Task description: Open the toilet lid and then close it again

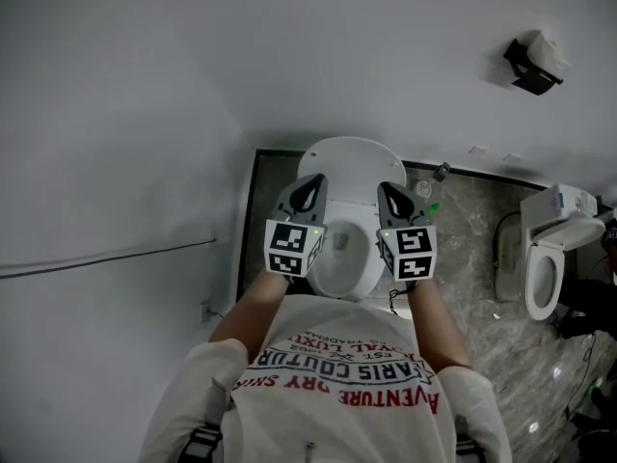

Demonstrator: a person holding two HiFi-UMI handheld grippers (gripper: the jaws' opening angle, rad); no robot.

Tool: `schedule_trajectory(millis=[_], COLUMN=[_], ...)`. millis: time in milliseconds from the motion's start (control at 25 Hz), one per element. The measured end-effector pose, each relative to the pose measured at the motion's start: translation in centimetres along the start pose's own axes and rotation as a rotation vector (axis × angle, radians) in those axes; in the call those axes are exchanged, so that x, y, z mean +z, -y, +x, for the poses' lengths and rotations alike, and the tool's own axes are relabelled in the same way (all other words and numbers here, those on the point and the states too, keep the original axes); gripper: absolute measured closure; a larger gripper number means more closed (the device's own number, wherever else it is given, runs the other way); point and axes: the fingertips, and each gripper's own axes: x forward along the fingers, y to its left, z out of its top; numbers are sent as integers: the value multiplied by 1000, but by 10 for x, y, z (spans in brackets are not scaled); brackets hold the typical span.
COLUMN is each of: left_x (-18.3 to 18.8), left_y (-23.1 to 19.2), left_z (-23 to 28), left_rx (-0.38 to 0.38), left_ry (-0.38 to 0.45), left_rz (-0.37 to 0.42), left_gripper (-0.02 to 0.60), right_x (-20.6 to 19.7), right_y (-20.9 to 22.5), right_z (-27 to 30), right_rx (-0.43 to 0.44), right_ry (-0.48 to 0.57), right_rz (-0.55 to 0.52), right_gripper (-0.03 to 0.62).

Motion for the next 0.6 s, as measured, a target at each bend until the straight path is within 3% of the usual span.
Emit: schedule_trajectory(millis=[240, 600], left_x=[-36, -81], left_y=[-19, -38], left_z=[41, 104], left_rx=[-28, -115], left_ry=[-109, -242], left_rz=[59, 314], left_gripper=[575, 574], right_x=[-19, -38], right_y=[16, 29], right_z=[41, 110], right_rx=[27, 122], right_ry=[-80, -170], right_rz=[-31, -172], right_gripper=[577, 577])
